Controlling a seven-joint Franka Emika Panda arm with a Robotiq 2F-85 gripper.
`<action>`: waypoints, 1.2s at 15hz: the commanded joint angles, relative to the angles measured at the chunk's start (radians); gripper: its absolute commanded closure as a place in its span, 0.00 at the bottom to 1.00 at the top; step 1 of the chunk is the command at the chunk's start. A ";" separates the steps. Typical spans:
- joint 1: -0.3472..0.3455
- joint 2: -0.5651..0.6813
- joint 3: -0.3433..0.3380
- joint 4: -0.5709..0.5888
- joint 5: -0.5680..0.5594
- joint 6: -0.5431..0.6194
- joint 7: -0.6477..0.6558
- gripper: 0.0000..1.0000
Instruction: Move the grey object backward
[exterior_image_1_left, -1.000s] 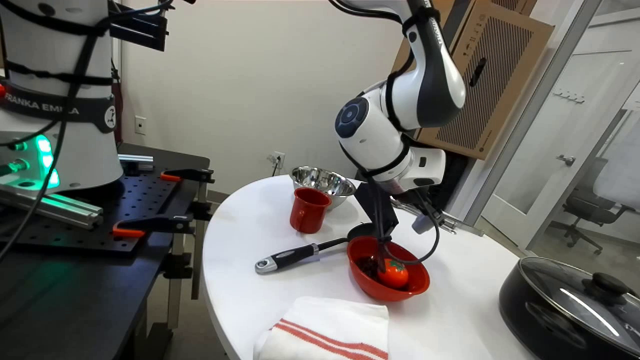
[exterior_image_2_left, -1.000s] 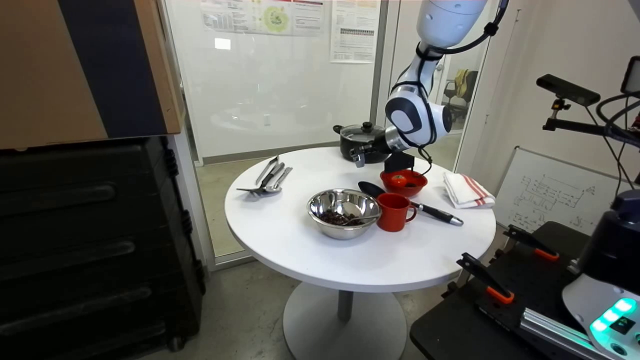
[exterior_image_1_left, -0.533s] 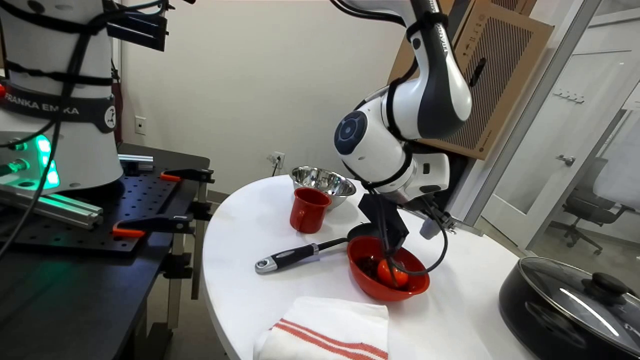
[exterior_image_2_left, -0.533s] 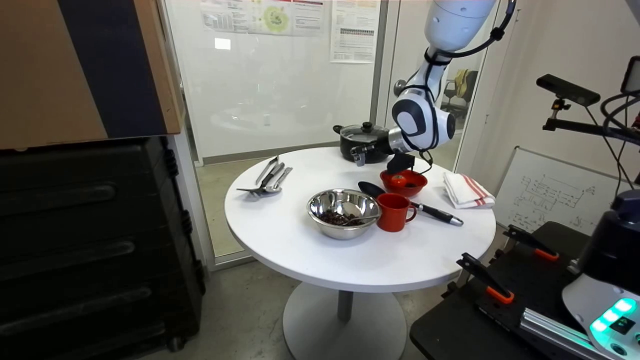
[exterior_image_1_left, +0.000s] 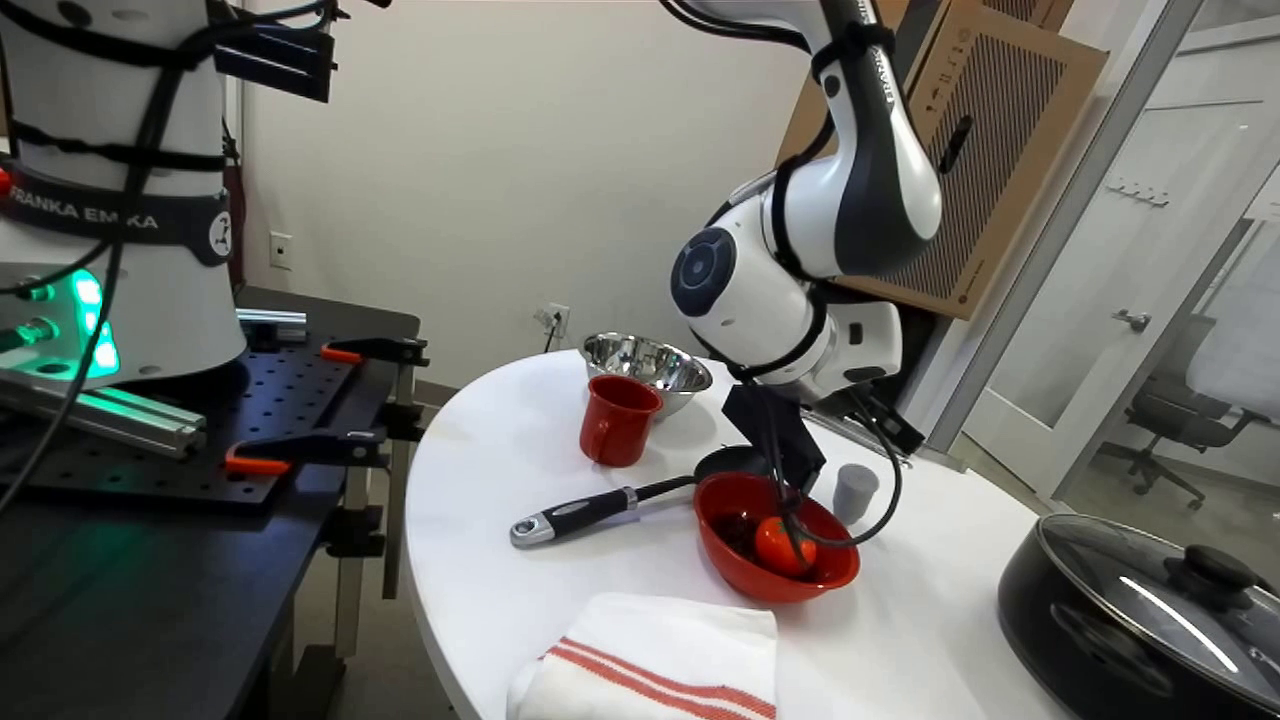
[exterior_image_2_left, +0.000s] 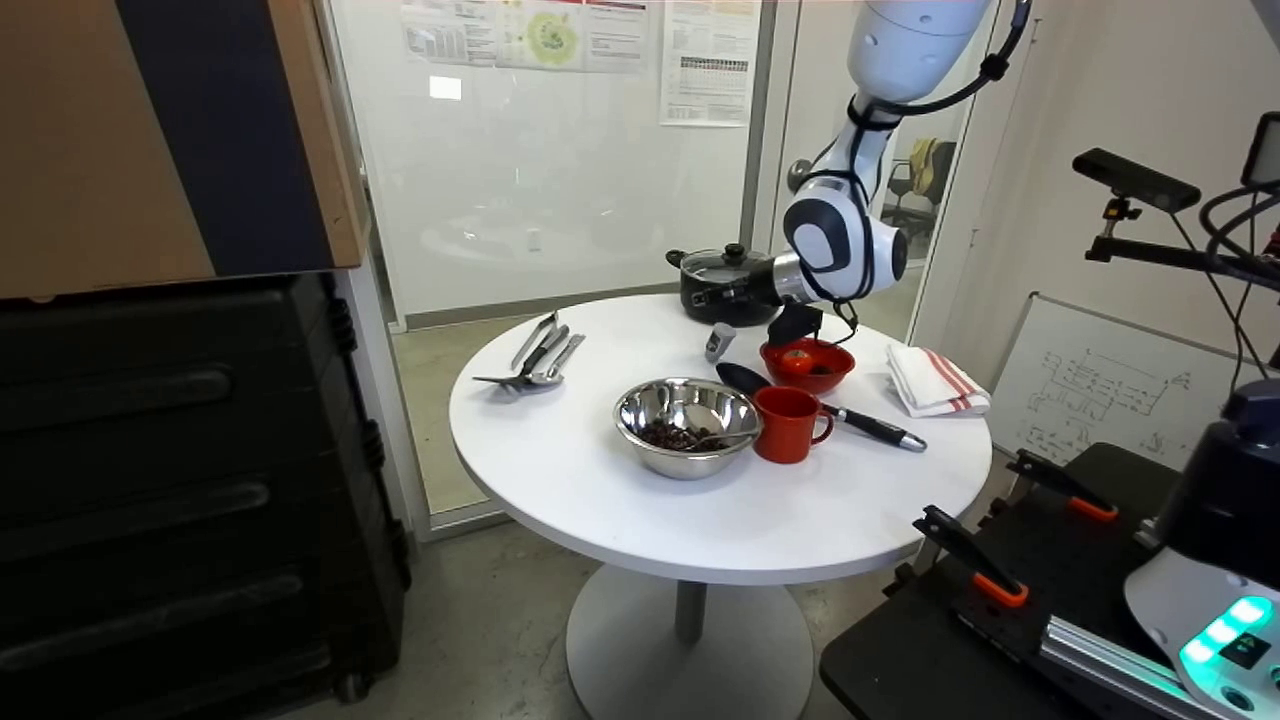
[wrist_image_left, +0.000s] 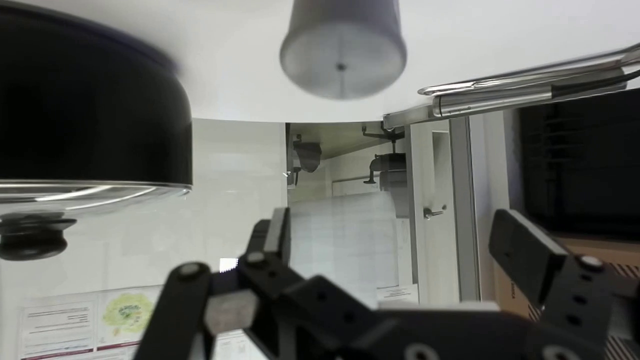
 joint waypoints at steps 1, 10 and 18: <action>0.018 -0.004 -0.017 -0.014 0.000 -0.033 0.000 0.00; -0.050 -0.071 0.073 -0.028 -0.003 0.053 0.022 0.00; -0.060 -0.339 0.231 -0.112 -0.106 0.335 0.431 0.00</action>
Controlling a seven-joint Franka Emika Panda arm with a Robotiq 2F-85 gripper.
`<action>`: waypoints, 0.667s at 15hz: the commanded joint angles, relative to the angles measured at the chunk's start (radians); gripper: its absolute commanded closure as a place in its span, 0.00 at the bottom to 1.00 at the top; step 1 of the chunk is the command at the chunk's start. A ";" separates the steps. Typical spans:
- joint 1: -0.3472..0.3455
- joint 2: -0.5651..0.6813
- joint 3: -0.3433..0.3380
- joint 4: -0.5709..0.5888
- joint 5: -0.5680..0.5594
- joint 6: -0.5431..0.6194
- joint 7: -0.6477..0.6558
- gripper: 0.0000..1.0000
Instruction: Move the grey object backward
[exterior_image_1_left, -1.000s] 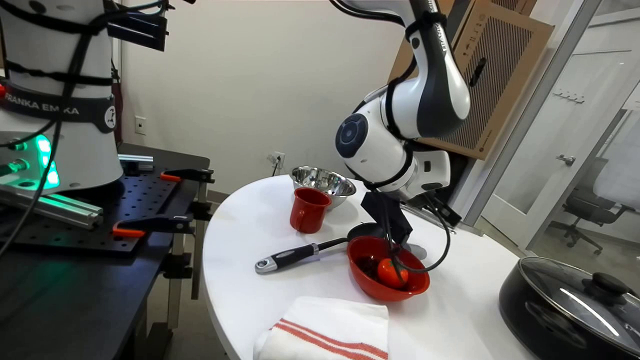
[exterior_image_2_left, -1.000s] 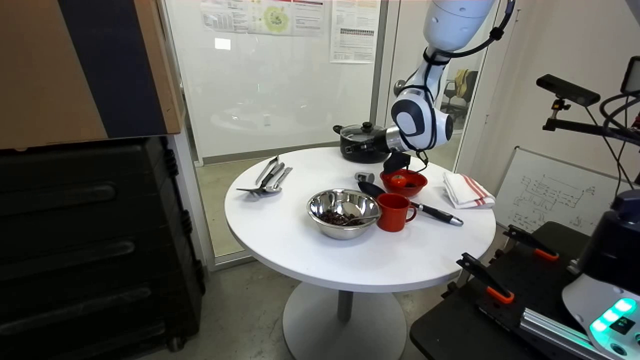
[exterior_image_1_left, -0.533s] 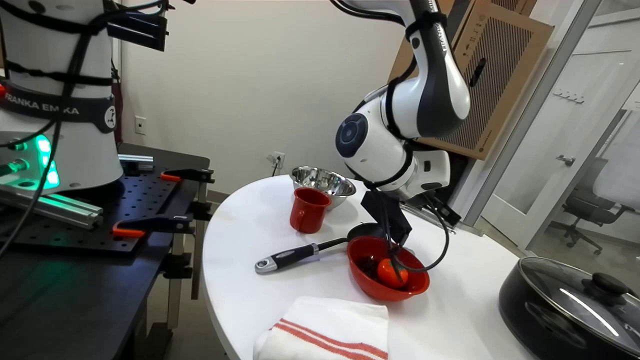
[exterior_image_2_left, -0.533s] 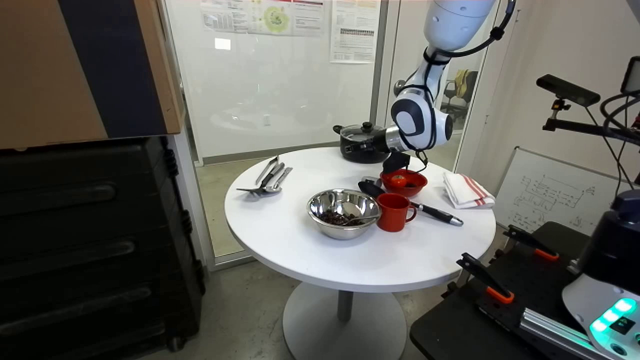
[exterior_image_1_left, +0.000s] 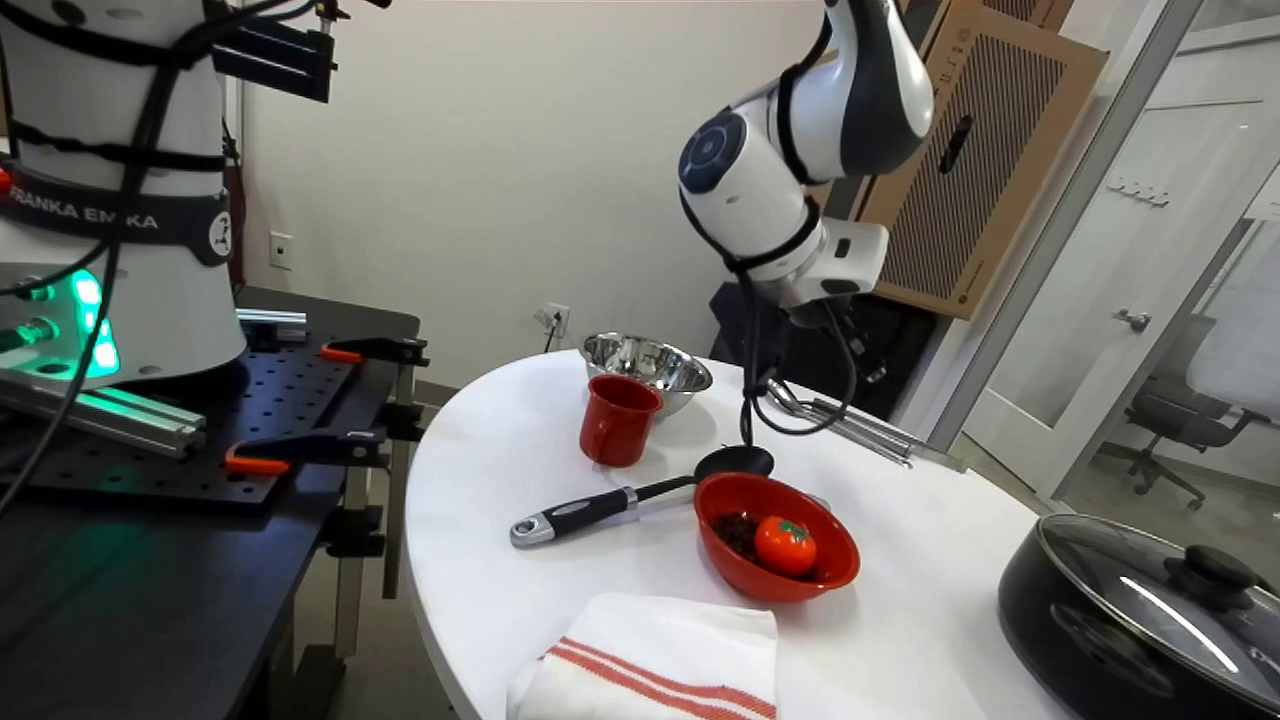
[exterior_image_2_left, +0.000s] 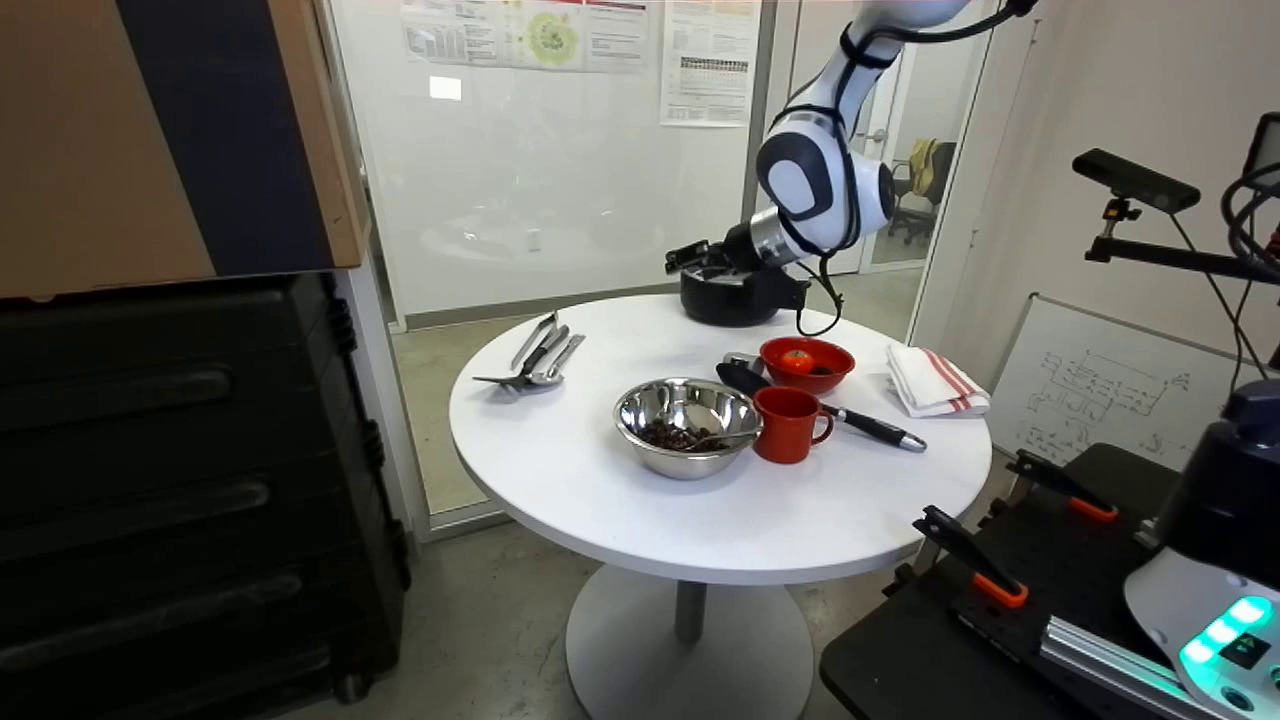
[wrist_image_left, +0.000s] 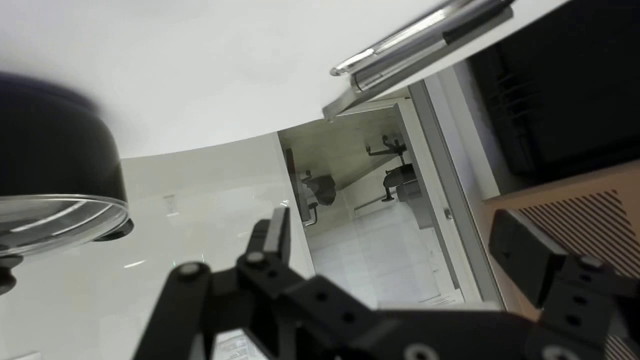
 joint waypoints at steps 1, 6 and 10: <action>-0.025 -0.152 0.054 -0.068 -0.046 0.060 0.228 0.00; -0.038 -0.259 0.045 -0.093 0.026 0.072 0.426 0.00; -0.043 -0.336 0.020 -0.117 0.062 0.054 0.586 0.00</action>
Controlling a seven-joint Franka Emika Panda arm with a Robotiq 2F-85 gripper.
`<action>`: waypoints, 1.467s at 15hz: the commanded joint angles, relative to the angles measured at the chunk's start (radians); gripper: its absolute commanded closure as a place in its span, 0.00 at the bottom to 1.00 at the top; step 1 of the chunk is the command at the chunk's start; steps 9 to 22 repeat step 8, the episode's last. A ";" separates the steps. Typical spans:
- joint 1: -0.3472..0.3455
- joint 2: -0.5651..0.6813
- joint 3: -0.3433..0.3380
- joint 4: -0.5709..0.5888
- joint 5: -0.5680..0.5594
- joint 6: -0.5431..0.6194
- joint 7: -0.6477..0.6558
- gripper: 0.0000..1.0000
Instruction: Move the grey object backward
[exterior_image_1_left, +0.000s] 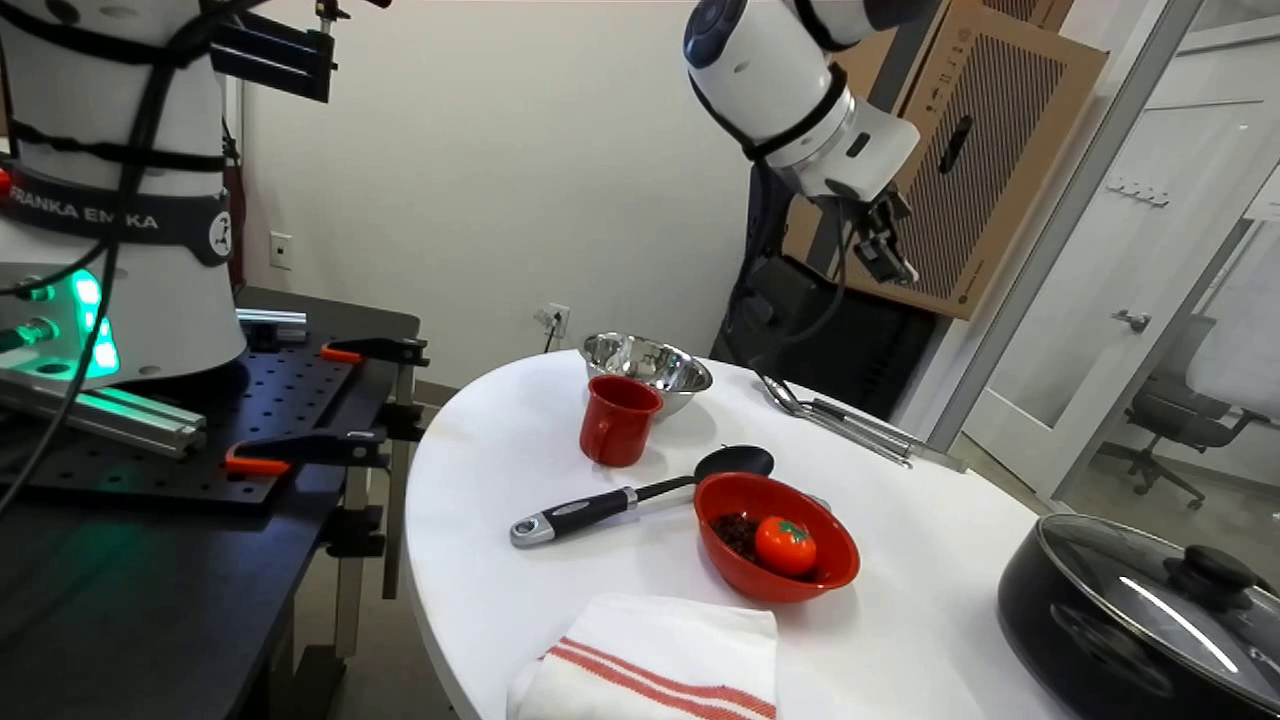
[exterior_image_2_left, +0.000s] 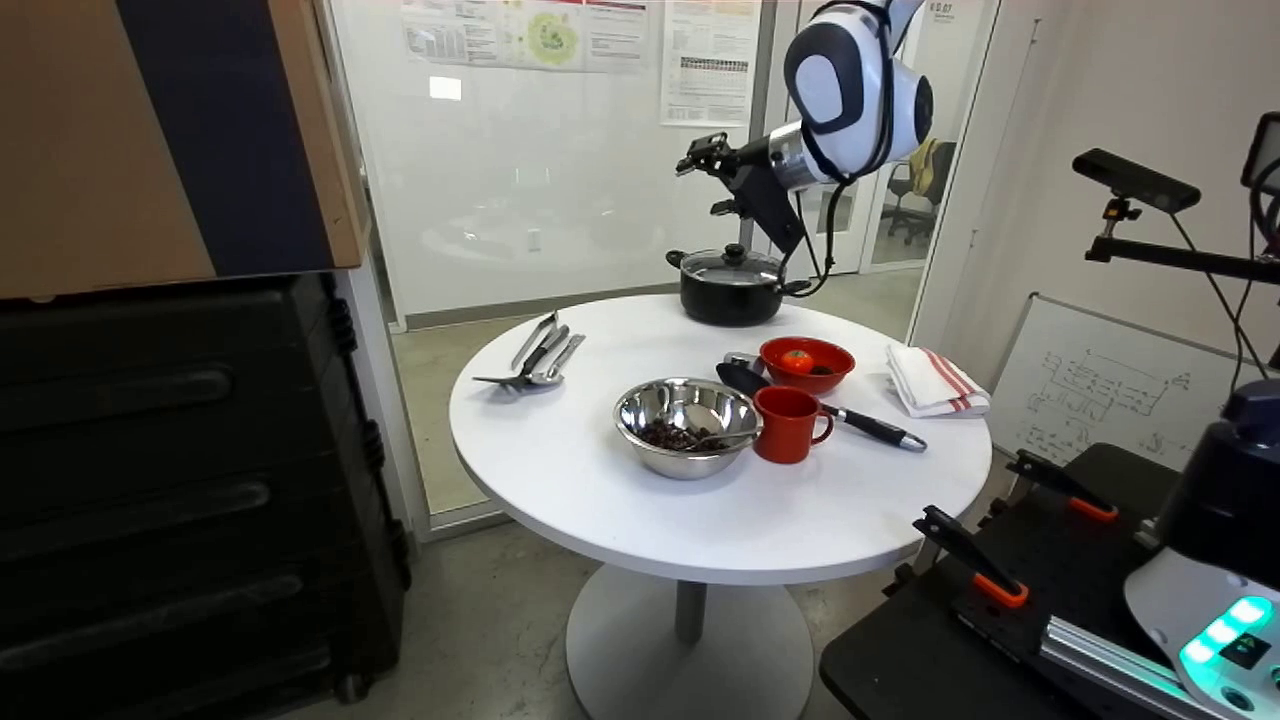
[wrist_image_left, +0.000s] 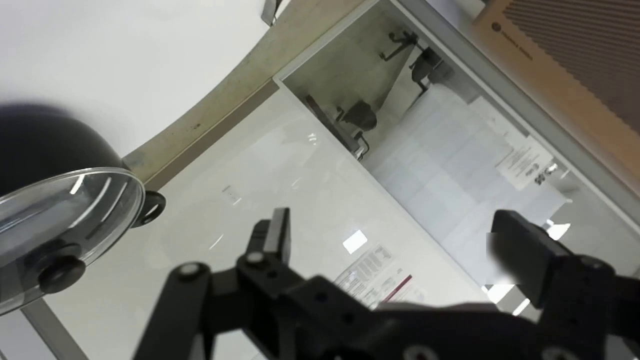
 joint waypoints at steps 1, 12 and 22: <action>-0.005 -0.097 -0.021 -0.045 0.002 -0.006 0.169 0.00; -0.006 -0.097 -0.028 -0.028 0.000 -0.002 0.198 0.00; -0.006 -0.097 -0.028 -0.028 0.000 -0.002 0.198 0.00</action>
